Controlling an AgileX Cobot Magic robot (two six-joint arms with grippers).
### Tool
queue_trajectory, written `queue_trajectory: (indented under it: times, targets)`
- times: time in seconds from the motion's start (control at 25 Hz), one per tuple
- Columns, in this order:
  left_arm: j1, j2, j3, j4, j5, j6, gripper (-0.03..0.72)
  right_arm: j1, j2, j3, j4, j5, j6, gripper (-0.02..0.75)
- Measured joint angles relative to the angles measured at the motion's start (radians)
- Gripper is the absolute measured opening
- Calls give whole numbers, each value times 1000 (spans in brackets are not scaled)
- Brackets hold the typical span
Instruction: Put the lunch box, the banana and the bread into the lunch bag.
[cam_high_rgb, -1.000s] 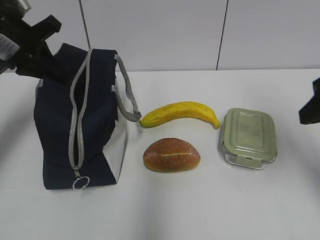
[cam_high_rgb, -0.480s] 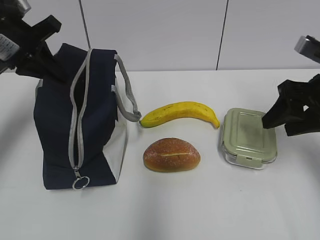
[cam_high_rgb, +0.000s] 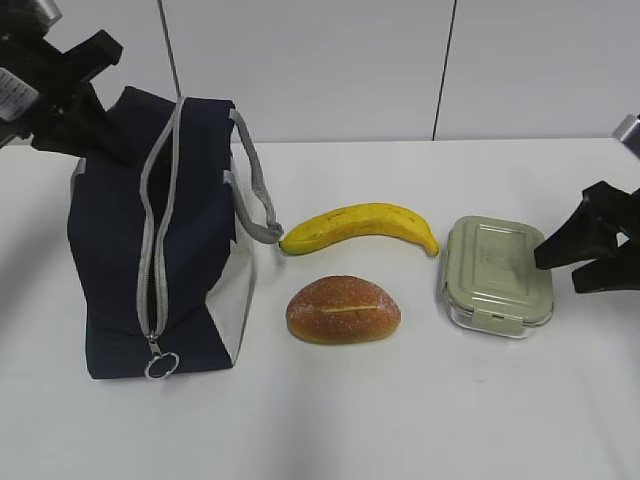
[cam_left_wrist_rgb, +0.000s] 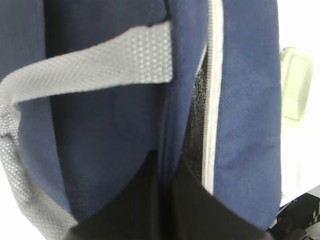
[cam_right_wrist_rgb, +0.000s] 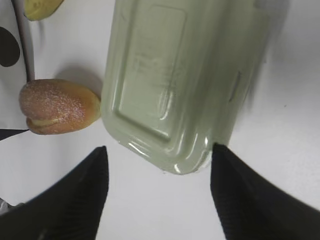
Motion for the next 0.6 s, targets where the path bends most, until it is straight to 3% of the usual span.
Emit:
queue_trajectory:
  times: [0.2,0.6]
  targets:
    - [0,0,0,0,0,9,-3,-69,73,-1,99,33,-143,543]
    - [0,0,0,0,0,12,-3,-158,264,-21,305,141,-365,553]
